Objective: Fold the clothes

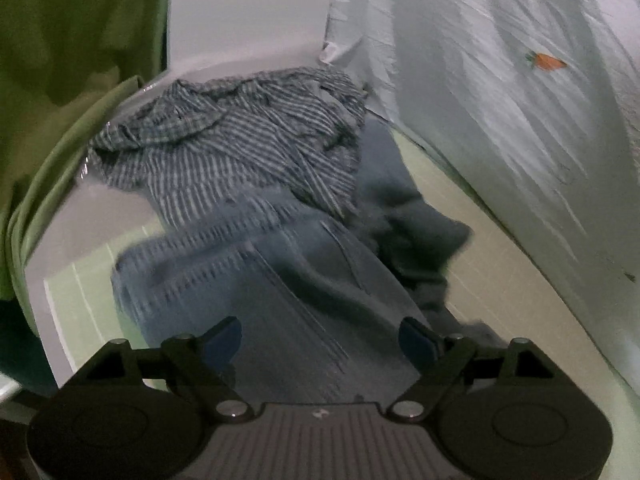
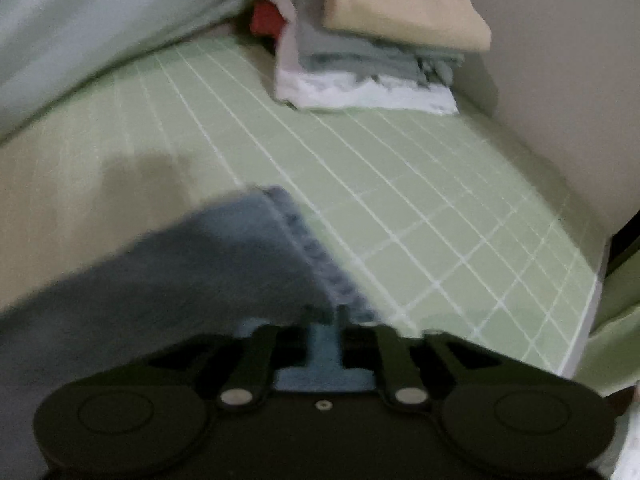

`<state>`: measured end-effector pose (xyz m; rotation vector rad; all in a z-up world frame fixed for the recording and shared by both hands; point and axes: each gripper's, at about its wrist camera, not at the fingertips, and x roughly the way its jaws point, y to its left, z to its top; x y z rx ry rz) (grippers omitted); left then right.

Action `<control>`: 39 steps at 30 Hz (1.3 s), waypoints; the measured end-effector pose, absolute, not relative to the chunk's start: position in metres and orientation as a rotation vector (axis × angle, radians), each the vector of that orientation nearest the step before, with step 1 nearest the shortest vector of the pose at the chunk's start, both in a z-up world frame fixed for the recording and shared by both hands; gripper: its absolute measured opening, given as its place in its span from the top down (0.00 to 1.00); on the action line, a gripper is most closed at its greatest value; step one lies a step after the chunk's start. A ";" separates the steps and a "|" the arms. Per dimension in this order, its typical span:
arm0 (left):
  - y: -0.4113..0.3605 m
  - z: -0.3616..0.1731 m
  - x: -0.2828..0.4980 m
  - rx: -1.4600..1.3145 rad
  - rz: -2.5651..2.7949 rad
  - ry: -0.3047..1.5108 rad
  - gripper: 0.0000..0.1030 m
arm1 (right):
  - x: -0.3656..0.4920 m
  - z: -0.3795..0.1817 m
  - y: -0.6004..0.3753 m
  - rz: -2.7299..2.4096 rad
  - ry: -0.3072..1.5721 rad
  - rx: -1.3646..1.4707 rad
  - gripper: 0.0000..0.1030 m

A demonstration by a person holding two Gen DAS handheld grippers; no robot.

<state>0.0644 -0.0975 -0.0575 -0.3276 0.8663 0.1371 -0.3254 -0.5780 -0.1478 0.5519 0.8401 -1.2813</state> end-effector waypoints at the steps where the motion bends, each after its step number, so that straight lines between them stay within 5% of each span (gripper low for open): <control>1: -0.090 -0.059 0.073 -0.322 0.141 0.872 0.13 | -0.314 -0.143 -0.570 -1.266 0.814 0.556 0.45; 4: -0.068 -0.066 0.100 -0.306 0.139 0.896 0.13 | -0.275 -0.129 -0.542 -1.205 0.750 0.557 0.20; 8: -0.048 -0.073 0.135 -0.266 0.093 0.930 0.13 | -0.198 -0.123 -0.500 -1.089 0.719 0.512 0.00; 16: -0.024 -0.092 0.193 -0.232 0.038 1.008 0.12 | -0.035 -0.114 -0.420 -0.764 0.667 0.528 0.00; 27: -0.030 -0.139 0.242 -0.267 0.030 1.176 0.06 | 0.154 -0.132 -0.376 -0.405 0.819 0.632 0.01; 36: -0.045 -0.149 0.247 -0.177 0.035 1.200 0.00 | 0.246 -0.147 -0.335 -0.157 0.904 0.695 0.20; 38: -0.045 -0.150 0.247 -0.168 0.035 1.202 0.00 | 0.258 -0.153 -0.326 -0.120 0.930 0.688 0.31; 39: -0.045 -0.150 0.247 -0.166 0.035 1.202 0.00 | 0.262 -0.155 -0.320 -0.106 0.946 0.673 0.45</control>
